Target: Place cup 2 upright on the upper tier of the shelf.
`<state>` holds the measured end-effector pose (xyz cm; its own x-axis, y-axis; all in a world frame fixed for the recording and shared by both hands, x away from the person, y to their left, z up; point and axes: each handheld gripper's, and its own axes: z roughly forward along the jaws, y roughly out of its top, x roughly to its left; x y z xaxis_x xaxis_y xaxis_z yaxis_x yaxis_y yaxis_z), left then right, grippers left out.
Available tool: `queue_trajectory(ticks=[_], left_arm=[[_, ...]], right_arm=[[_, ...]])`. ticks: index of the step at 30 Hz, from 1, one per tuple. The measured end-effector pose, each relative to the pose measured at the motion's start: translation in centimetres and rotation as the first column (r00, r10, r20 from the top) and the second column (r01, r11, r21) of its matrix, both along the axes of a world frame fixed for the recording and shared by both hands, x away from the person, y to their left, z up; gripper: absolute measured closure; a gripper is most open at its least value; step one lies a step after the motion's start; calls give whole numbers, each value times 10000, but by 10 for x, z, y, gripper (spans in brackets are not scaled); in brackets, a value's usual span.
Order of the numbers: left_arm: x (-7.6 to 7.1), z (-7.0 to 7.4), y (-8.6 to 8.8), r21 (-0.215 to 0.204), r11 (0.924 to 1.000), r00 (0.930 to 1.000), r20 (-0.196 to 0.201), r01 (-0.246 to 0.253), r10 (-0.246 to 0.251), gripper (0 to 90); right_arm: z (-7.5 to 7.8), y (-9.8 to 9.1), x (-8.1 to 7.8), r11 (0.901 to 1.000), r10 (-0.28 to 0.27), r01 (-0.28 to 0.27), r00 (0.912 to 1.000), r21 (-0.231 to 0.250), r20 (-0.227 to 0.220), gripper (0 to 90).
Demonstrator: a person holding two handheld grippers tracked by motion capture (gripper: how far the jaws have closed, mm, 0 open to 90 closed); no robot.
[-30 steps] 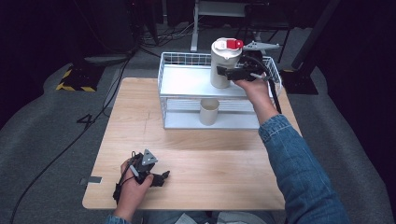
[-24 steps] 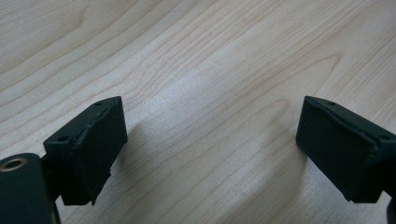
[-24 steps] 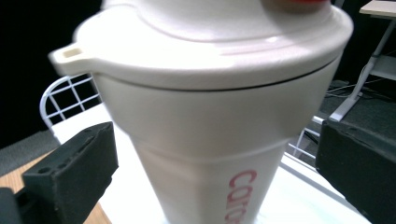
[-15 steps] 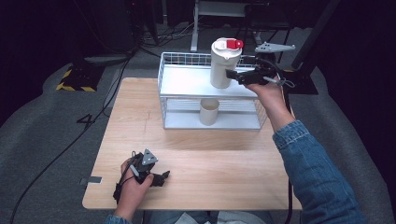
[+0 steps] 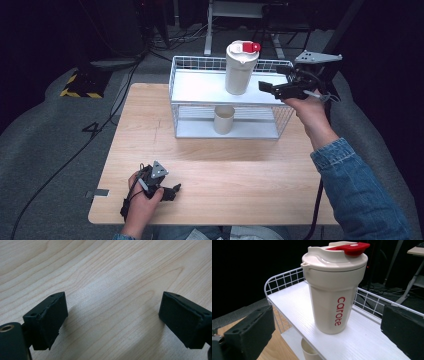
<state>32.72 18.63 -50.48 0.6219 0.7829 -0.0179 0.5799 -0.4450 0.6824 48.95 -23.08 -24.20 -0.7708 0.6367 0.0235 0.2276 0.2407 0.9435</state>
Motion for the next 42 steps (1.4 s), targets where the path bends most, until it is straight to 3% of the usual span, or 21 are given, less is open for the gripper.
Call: queue_trajectory(ticks=[12, 23, 28, 42], left_arm=[[-1, 0, 1, 9, 10000, 10000, 8, -31, 31, 91], [-1, 0, 1, 10, 10000, 10000, 4, -23, 23, 90], [0, 0, 1, 49, 10000, 10000, 21, -8, 8, 87], [4, 0, -2, 90, 9999, 9999, -112, 71, -70, 39]], right_arm=[[-4, -26, -22, 9995, -12, 9, 9999, -329, -106, 0], [-17, -49, -40, 9988, -192, 179, 9994, -447, -288, 0], [-27, -58, -48, 9979, -357, 340, 9989, -549, -307, 0], [-66, -84, -69, 9937, -896, 824, 9913, -760, -965, 0]])
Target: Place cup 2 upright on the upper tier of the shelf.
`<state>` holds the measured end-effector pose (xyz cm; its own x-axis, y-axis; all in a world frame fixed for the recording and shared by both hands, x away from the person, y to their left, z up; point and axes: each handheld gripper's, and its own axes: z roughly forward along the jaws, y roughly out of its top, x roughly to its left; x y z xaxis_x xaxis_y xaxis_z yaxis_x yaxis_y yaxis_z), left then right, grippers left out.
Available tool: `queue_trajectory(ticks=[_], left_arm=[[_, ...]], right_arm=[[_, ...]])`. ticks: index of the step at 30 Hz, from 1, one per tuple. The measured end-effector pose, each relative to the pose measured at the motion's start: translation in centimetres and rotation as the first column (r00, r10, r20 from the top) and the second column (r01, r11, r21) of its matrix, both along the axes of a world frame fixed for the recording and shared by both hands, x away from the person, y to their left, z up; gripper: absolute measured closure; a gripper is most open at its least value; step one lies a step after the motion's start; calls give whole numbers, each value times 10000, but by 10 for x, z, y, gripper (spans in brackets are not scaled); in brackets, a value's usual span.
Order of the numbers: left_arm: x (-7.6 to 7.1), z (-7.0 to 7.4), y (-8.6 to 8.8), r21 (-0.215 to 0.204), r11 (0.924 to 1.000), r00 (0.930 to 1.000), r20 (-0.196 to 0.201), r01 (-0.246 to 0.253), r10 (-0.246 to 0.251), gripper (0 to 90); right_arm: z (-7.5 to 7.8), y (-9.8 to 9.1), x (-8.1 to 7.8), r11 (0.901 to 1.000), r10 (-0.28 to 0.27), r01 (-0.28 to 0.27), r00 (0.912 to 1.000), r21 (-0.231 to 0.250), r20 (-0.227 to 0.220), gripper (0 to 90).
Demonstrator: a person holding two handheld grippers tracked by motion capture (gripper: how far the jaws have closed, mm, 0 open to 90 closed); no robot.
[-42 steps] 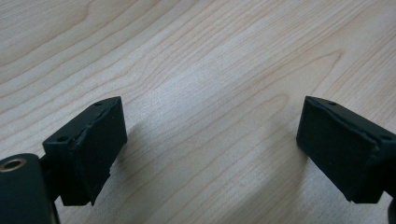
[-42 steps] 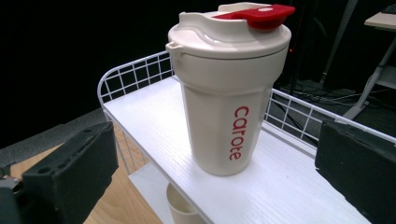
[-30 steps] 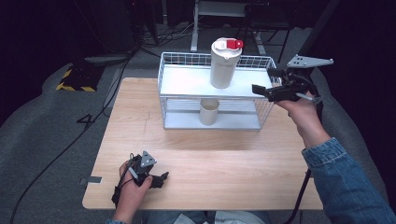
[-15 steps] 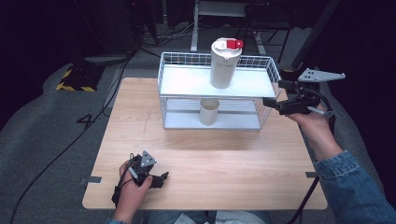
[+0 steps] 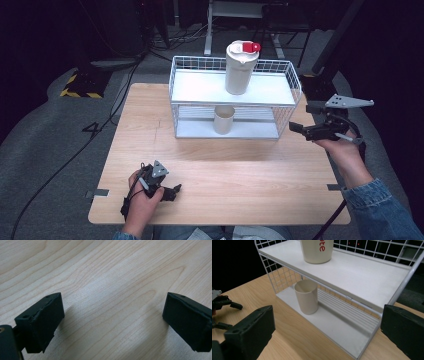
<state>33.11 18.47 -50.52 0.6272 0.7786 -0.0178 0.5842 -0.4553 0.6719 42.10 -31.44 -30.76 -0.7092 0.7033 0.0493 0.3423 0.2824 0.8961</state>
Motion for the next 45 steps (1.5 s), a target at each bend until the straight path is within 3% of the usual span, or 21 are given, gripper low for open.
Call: queue_trajectory(ticks=[15, 30, 35, 45], left_arm=[[0, 0, 0, 4, 10000, 10000, -13, 8, -8, 33], [0, 0, 0, 6, 10000, 10000, -4, 16, -16, 33], [0, 0, 0, 24, 10000, 10000, 4, 25, -25, 33], [0, 0, 0, 5, 10000, 10000, -5, 15, -15, 33]], right_arm=[[-54, -9, -17, 9957, -434, 379, 9970, -848, -642, 0], [-105, -8, -28, 9884, -647, 437, 9877, -1455, -1425, 0], [-121, -10, -31, 9872, -785, 536, 9832, -1505, -1647, 0], [-151, -13, -40, 9865, -1098, 867, 9796, -1390, -1683, 0]])
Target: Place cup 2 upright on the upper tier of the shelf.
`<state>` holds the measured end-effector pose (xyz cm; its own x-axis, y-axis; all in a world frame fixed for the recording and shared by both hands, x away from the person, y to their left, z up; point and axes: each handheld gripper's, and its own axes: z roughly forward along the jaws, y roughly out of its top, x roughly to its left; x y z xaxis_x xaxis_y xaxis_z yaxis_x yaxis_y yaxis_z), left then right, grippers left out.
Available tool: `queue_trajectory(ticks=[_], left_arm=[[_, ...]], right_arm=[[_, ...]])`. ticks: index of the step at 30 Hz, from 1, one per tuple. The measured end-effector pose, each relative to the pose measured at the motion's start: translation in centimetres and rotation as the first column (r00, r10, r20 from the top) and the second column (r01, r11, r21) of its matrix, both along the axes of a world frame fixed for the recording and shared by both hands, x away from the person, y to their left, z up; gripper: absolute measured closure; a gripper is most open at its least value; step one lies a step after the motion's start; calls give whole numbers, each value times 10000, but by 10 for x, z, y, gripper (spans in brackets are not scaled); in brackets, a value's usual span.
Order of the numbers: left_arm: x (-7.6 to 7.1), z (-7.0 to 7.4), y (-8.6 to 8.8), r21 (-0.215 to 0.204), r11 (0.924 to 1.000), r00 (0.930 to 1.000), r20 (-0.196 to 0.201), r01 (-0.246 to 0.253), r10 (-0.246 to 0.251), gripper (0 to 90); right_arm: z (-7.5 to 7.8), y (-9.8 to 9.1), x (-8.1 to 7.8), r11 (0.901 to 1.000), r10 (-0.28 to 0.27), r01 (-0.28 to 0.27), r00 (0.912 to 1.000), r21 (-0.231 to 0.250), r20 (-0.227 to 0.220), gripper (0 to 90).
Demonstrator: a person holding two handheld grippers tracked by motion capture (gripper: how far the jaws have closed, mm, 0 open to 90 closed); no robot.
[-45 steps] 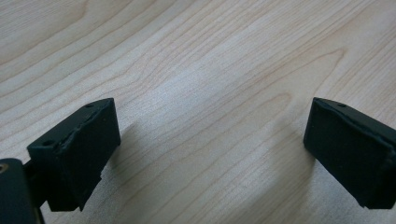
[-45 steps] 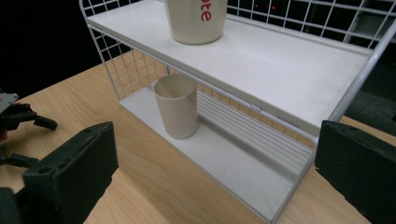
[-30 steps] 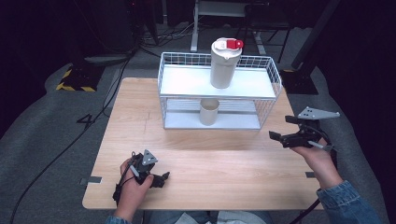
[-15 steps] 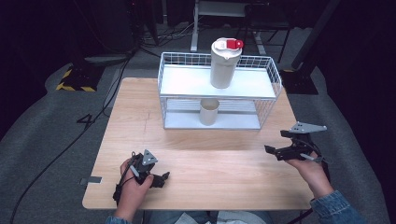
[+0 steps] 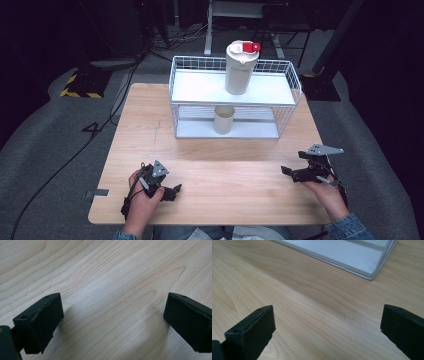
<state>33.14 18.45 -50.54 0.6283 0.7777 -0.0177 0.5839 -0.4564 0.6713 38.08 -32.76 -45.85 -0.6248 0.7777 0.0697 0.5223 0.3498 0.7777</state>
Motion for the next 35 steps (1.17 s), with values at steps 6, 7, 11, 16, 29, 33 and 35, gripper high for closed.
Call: queue_trajectory(ticks=[6, 7, 11, 16, 29, 33, 35], left_arm=[[0, 0, 0, 20, 10000, 10000, 11, 8, -8, 33], [0, 0, 0, 22, 10000, 10000, 12, 8, -8, 33], [0, 0, 0, 18, 10000, 10000, 11, 7, -7, 33], [0, 0, 0, 23, 10000, 10000, 9, 16, -16, 33], [0, 0, 0, 26, 10000, 10000, 14, 9, -9, 33], [0, 0, 0, 23, 10000, 10000, 10, 19, -19, 33], [0, 0, 0, 24, 10000, 10000, 11, 12, -12, 33]], right_arm=[[-15, 0, -3, 9998, -173, 174, 9998, -103, 83, 0], [-17, 1, -3, 9997, -169, 171, 9998, -161, 90, 0], [-26, 6, -6, 9979, -136, 138, 9999, -626, 43, 2], [-36, 10, -6, 9968, -280, 249, 9988, -754, -410, 3], [-48, 16, -8, 9896, -743, 693, 9966, -1260, -352, 0], [-48, 16, -9, 9892, -830, 781, 9959, -1238, -354, 0], [-48, 16, -9, 9887, -880, 831, 9955, -1251, -342, 0]])
